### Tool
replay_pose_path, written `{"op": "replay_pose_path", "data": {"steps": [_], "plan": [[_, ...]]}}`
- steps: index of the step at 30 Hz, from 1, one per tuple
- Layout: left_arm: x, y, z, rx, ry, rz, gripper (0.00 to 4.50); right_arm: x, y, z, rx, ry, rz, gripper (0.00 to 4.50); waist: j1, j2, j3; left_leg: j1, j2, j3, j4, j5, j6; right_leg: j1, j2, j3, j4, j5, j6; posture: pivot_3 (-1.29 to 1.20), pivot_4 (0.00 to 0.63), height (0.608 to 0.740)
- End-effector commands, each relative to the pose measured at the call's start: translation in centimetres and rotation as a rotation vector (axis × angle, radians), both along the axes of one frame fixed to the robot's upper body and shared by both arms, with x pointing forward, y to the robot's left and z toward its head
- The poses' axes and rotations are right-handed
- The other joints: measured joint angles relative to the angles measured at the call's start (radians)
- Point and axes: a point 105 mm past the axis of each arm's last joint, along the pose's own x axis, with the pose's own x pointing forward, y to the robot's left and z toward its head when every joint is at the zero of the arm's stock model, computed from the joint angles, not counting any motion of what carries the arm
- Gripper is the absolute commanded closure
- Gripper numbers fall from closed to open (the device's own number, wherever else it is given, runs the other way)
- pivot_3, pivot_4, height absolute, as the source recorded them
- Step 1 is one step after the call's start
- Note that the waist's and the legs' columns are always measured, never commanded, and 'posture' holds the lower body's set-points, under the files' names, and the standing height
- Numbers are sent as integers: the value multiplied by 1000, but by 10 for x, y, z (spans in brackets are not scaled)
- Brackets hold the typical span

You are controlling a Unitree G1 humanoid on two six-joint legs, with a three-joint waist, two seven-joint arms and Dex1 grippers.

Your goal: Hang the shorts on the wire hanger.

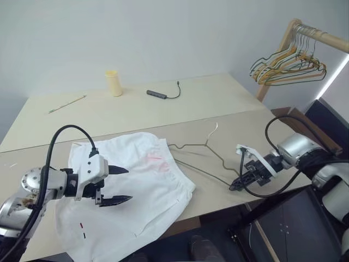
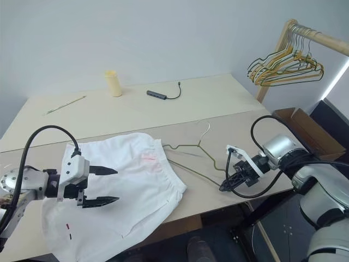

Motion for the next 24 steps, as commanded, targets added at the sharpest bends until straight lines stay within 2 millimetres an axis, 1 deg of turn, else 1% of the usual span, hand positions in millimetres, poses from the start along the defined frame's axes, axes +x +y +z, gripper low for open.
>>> {"op": "replay_pose_path", "data": {"steps": [1,4,7,12,16,21,24], "plan": [[0,-4,5,9,-44,-19,52,11,19,18,110,-21,33,4500,0,0,0,0,0,0,0,0,0,0,0,0,0,0,0,-70,0,740],[1,-5,5,19,-51,-29,52,17,26,12,96,-19,29,4500,8,0,0,0,0,0,0,0,0,0,0,0,1,1,-1,-40,0,740],[4,-5,7,26,-66,-30,52,21,32,9,110,-10,9,4500,31,0,0,0,0,-1,0,0,0,-1,0,0,2,1,-1,-22,0,740],[7,-4,5,41,-83,-15,52,16,34,5,92,3,63,4500,69,0,0,0,-1,-1,0,0,0,-4,-1,-1,8,0,-2,-8,0,740],[8,-2,5,54,-89,-19,52,18,36,2,75,-5,72,4500,85,0,0,0,-1,-1,1,0,0,-4,0,-1,9,0,-2,-5,0,740],[11,-5,6,52,-95,-21,52,33,45,18,171,-53,-8,4500,90,0,0,0,-1,-1,1,0,0,-4,0,-1,10,0,-3,-1,0,740],[10,-6,5,49,-94,-24,52,35,45,19,177,-70,-6,4500,94,0,0,0,-1,-1,1,0,0,-4,0,-1,9,0,-3,-1,0,740]]}}
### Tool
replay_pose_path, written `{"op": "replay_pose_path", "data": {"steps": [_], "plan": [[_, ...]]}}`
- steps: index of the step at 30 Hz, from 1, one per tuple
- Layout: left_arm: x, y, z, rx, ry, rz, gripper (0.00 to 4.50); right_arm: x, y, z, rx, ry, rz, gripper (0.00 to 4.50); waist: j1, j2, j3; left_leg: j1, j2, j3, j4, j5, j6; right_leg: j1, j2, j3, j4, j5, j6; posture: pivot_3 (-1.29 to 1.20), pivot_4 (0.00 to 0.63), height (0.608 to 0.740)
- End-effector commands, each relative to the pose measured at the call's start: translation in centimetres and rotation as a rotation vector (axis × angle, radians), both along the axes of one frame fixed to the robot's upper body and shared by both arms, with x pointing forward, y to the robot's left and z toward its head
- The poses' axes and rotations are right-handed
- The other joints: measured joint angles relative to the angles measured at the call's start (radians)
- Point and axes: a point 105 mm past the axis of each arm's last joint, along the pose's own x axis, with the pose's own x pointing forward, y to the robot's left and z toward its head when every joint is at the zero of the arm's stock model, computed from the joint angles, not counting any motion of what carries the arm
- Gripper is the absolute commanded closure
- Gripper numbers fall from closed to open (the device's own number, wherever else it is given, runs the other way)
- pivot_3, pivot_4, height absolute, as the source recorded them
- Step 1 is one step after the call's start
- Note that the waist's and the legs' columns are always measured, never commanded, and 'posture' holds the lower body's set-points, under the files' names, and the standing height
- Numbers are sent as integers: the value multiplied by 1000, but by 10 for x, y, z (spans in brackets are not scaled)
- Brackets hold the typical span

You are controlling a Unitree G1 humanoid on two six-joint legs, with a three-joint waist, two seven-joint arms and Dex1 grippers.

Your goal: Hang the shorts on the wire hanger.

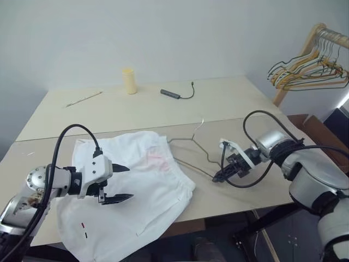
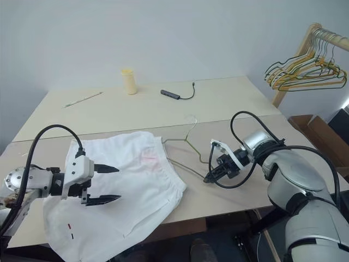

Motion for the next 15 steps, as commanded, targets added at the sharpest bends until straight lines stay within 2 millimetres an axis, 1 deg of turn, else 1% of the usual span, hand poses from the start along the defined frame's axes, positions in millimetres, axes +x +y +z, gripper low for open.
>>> {"op": "replay_pose_path", "data": {"steps": [1,4,8,12,15], "plan": [[1,-4,6,-2,-38,-14,52,3,6,16,68,-34,52,4500,4,0,0,0,0,0,0,0,0,0,0,0,0,0,0,-1,0,740],[0,-4,4,2,-33,-16,52,-6,6,4,8,-5,119,4500,10,0,0,0,0,0,0,0,0,0,0,0,0,0,0,-1,0,740],[0,-4,2,13,-33,-15,52,-3,10,-4,-26,8,106,4500,10,0,0,0,0,1,0,0,0,0,0,0,1,0,0,-1,0,740],[1,-5,1,20,-34,-15,52,5,19,-1,-10,-22,83,4500,10,0,0,0,0,1,0,0,0,0,1,0,1,0,0,-4,0,740],[1,-8,1,15,-37,-15,52,14,26,8,39,-59,37,4500,11,0,0,0,0,1,0,0,0,-1,1,0,1,0,0,-2,0,740]]}}
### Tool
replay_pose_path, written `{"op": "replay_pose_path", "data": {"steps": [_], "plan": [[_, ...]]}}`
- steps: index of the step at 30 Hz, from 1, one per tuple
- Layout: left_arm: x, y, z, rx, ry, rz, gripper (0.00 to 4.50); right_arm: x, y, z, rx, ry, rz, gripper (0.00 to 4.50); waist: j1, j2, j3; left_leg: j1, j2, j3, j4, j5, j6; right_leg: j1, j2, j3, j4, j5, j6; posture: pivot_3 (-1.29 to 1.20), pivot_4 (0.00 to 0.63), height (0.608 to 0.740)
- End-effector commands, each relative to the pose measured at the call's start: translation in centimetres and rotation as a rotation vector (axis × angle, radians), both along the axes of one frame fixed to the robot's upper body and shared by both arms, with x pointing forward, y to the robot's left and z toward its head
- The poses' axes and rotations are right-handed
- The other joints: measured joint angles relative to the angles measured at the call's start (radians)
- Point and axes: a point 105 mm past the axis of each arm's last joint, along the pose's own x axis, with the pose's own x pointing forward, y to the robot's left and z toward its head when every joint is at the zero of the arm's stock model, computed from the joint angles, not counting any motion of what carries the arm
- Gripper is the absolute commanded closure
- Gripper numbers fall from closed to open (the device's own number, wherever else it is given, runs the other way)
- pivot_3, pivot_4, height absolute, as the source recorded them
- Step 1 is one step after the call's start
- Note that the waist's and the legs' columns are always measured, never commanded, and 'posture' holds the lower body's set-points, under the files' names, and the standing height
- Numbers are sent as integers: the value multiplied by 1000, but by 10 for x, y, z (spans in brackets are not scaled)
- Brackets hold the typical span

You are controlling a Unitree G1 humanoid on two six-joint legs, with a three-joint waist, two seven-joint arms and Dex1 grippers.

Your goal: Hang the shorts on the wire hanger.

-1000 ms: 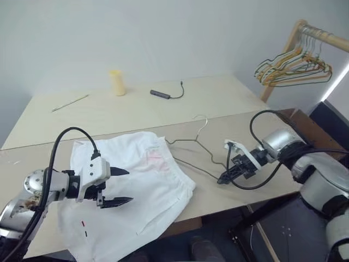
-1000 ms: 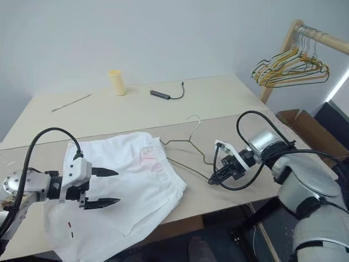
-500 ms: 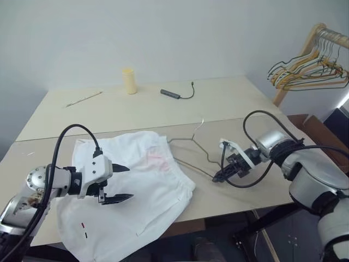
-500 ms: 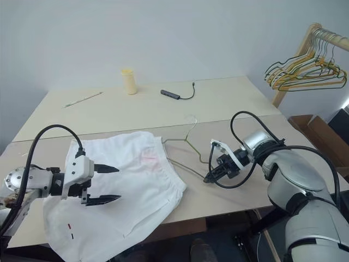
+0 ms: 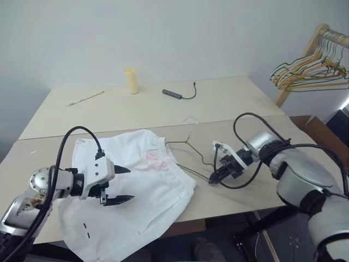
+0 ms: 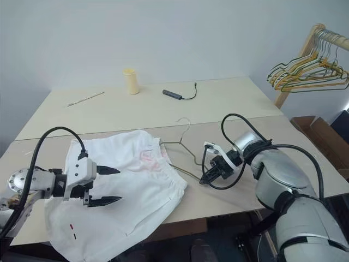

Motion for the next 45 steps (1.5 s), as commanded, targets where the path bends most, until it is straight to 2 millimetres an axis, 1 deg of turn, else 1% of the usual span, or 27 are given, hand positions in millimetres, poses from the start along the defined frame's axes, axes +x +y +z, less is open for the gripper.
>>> {"op": "replay_pose_path", "data": {"steps": [1,4,8,11,13,17,19,20,22,23,25,27,29,32,35,38,41,44,45], "plan": [[2,-7,7,-4,-46,-20,52,15,10,29,125,-61,-38,4500,0,0,0,0,0,0,0,0,0,0,0,0,0,0,0,-2,0,740],[2,-8,6,-4,-50,-17,52,22,11,36,165,-84,-82,4500,1,0,0,0,0,0,0,0,0,0,0,0,0,0,0,-2,0,740],[0,-8,5,-8,-48,-11,52,25,8,40,190,-126,-82,4500,0,0,0,0,0,0,0,0,0,0,0,0,0,0,0,-11,0,740],[4,-4,10,-24,-74,10,52,29,6,42,184,-222,-13,4500,-1,0,0,0,0,0,0,0,0,0,0,0,0,0,0,-24,0,740],[13,-1,21,-67,-126,43,52,35,7,43,188,-348,50,4500,-2,0,0,0,0,0,0,0,0,0,0,0,0,0,0,-42,0,740],[37,3,57,-185,-260,99,52,44,15,46,232,-501,68,4500,-4,0,0,0,0,0,1,0,0,0,0,-1,1,0,0,-61,0,740],[51,10,86,-232,-329,99,52,47,18,48,241,-605,120,4500,-4,-1,-1,0,0,0,1,0,0,0,-1,0,1,0,0,-74,0,740],[59,15,103,-244,-368,94,52,48,20,49,236,-665,150,4500,-7,-1,-1,-1,0,0,1,0,-1,0,-1,-1,1,0,0,-77,0,740],[76,25,137,-239,-425,79,52,50,22,54,233,-744,170,4500,-13,-1,-1,-2,-1,-1,2,0,-1,0,-1,-1,1,0,0,-85,0,740],[83,26,152,-226,-446,53,52,50,24,57,223,-788,186,4500,-19,-1,-1,-4,-2,-1,4,1,-1,0,-1,-3,1,0,0,-91,0,740],[90,23,172,-201,-453,-25,52,49,25,59,196,-861,235,4500,-28,-1,-1,-5,-2,-2,5,1,-1,-1,-1,-3,1,0,0,-100,0,740],[95,20,180,-193,-435,-82,52,47,27,61,178,-904,263,4500,-44,-1,-2,-10,-3,-4,7,1,-1,-3,-2,-5,1,1,1,-111,0,740],[102,18,182,-168,-399,-119,52,46,32,64,176,-943,276,4500,-58,0,-2,-10,-3,-6,7,1,-1,-2,-3,-4,3,1,2,-120,0,740],[114,18,168,-61,-306,-152,52,41,39,69,156,-1021,331,4500,-81,0,-2,-11,-3,-7,11,0,-1,-3,-2,-4,2,0,2,-138,0,740],[117,16,156,-14,-226,-182,52,39,45,72,137,-1063,337,4500,-102,0,-2,-16,-3,-7,13,0,-1,-9,-2,-3,5,0,2,-154,0,740],[120,14,150,8,-192,-191,52,37,48,75,138,-1094,345,4500,-121,0,-2,-17,-3,-7,13,0,-1,-11,-2,-2,6,0,2,-162,0,740],[122,10,138,71,-154,-213,52,33,50,75,117,-1114,376,4500,-128,0,-2,-19,-3,-7,13,0,0,-12,-2,-2,5,0,3,-176,0,740],[122,5,131,82,-127,-236,52,32,50,72,99,-1122,392,4500,-134,0,-2,-19,-3,-7,13,0,0,-12,-2,-2,5,0,3,-178,0,740],[123,3,130,82,-116,-242,226,31,51,71,96,-1119,393,4500,-135,0,-2,-19,-3,-7,14,0,0,-12,-2,-2,5,0,3,-179,0,740]]}}
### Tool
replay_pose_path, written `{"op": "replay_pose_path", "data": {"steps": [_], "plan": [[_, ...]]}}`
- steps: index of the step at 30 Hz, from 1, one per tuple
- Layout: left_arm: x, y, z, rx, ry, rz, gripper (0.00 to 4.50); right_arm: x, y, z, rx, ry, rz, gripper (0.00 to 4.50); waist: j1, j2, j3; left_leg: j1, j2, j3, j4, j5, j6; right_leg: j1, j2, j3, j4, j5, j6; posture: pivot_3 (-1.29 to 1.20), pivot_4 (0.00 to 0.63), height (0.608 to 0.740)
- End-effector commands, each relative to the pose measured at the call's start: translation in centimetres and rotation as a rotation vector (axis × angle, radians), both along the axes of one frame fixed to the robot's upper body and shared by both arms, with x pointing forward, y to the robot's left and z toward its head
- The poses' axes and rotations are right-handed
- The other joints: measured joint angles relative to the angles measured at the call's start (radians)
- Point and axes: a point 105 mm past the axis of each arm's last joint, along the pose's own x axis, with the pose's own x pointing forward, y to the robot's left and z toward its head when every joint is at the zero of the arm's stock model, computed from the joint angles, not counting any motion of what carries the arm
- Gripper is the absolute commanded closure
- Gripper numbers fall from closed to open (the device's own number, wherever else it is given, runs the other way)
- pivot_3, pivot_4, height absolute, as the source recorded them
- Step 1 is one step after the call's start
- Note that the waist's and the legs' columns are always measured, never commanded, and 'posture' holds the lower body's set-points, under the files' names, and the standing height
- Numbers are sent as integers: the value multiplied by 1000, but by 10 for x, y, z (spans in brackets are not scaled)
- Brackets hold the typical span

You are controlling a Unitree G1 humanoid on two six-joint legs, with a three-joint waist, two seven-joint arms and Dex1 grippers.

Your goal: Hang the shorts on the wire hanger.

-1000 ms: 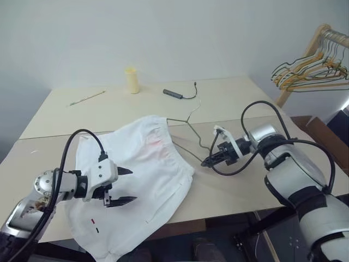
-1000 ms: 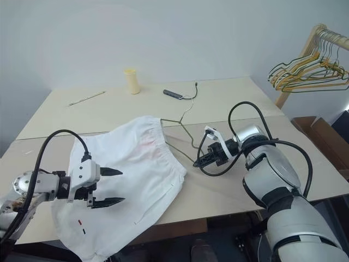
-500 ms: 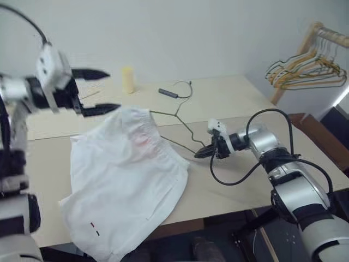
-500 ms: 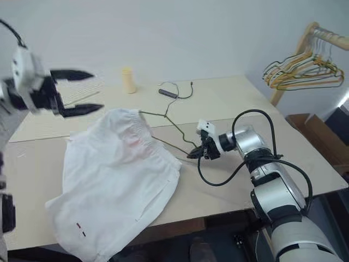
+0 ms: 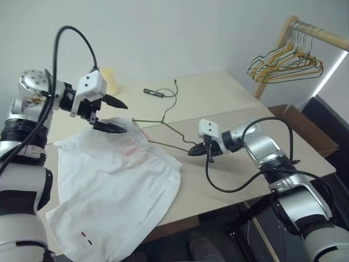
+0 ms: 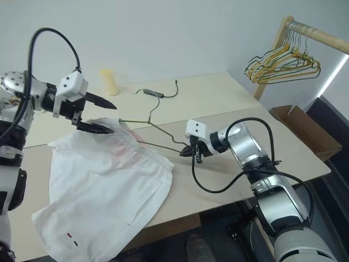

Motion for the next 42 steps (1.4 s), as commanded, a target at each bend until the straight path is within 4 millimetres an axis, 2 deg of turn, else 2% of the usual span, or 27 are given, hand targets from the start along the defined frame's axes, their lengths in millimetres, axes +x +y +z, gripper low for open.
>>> {"op": "replay_pose_path", "data": {"steps": [1,3,8,14,18,23,28,30,34,37,39,42], "plan": [[1,-9,13,-7,-25,-34,433,0,2,10,2,-56,12,4500,0,0,0,0,0,0,0,0,0,0,0,0,0,0,0,-179,0,740],[-1,-11,9,1,-4,-46,895,0,3,8,-13,-66,17,4500,-1,0,0,0,0,0,0,0,0,0,0,0,0,0,0,-181,0,740],[-4,-13,4,14,25,-67,2628,-1,5,7,-21,-78,25,4500,-3,0,0,0,0,0,0,0,0,0,0,0,0,0,0,-182,0,740],[-4,-8,-7,60,44,-62,4455,-1,11,12,7,-91,27,4500,-3,0,0,0,0,0,0,0,0,0,0,0,0,0,0,-181,0,740],[-4,-6,-12,80,46,-61,4494,-1,12,15,24,-119,38,4500,-2,0,0,0,0,0,0,0,0,0,0,0,0,0,0,-180,0,740],[-1,-1,-11,114,-3,-49,4494,0,16,25,116,-234,31,4500,-2,0,0,0,0,0,0,0,0,0,1,0,0,0,0,-178,0,740],[0,5,-6,101,-37,-35,4500,-7,5,27,126,-238,21,3011,-4,0,0,0,0,0,1,0,0,0,1,1,0,0,0,-184,0,740],[0,8,-4,91,-53,-23,4500,-7,-4,30,137,-238,-19,2255,-2,0,0,0,0,0,1,0,0,0,1,0,0,0,0,-192,0,740],[2,17,7,54,-85,19,4500,3,-32,42,166,-292,-182,1053,-3,0,0,0,0,0,1,0,0,0,0,0,0,0,1,-214,0,740],[3,21,12,35,-100,40,4500,-4,-49,47,239,-198,-274,1053,-3,0,0,0,0,0,1,0,0,0,0,0,0,0,1,-220,0,740],[3,23,12,35,-105,49,4500,-17,-53,39,249,-122,-288,1053,-3,0,0,0,0,0,1,0,0,0,0,0,0,0,1,-216,0,740],[4,25,12,34,-108,59,4500,-35,-47,22,268,-4,-308,1053,-2,-1,0,0,0,0,1,0,1,1,0,0,0,0,1,-215,0,740]]}}
